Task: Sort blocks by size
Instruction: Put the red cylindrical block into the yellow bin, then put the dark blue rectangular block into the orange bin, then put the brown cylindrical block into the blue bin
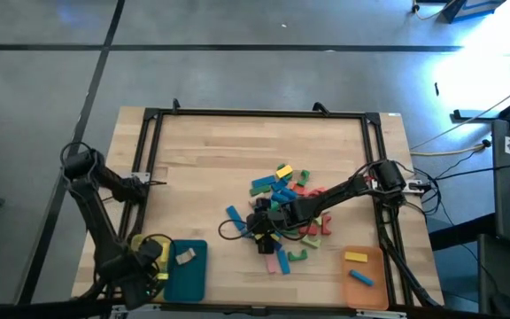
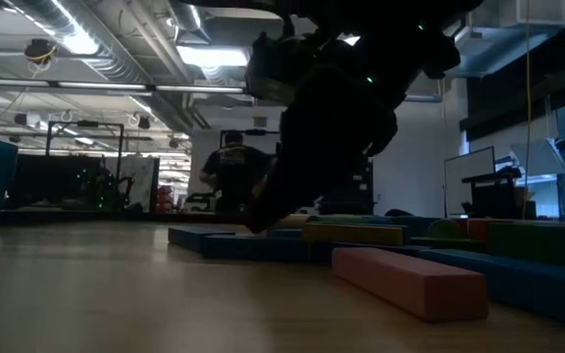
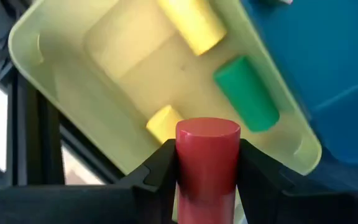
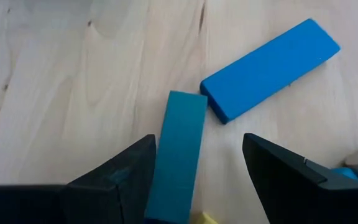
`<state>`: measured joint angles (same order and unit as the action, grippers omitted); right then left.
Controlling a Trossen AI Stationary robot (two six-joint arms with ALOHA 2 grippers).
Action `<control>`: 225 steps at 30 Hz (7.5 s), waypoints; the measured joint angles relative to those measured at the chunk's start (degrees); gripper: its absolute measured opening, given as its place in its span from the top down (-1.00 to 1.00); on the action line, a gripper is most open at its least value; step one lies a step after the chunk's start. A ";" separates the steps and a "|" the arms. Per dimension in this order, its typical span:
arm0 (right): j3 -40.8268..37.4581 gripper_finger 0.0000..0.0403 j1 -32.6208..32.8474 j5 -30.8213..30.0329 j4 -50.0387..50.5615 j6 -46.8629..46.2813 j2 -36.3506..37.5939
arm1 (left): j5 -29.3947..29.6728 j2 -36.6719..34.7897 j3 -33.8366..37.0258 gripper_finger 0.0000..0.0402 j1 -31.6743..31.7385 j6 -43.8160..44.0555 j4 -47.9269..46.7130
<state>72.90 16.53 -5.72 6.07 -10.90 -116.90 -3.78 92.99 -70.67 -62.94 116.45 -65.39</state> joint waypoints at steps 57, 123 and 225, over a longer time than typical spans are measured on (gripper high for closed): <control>5.56 0.71 0.00 4.75 5.66 -0.48 -2.54 | 0.05 4.52 -0.07 -0.02 0.46 -7.39 0.05; 29.31 0.67 37.85 17.35 84.04 -49.36 4.48 | 51.13 -5.20 -0.04 -0.02 34.47 -75.03 23.11; 26.01 0.31 39.69 -2.42 83.97 -47.10 9.97 | 28.00 21.57 -0.10 -0.02 54.69 -86.24 39.85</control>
<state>98.91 56.23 -8.14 90.03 -58.00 -106.94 24.22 114.56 -70.77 -8.25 30.21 -25.54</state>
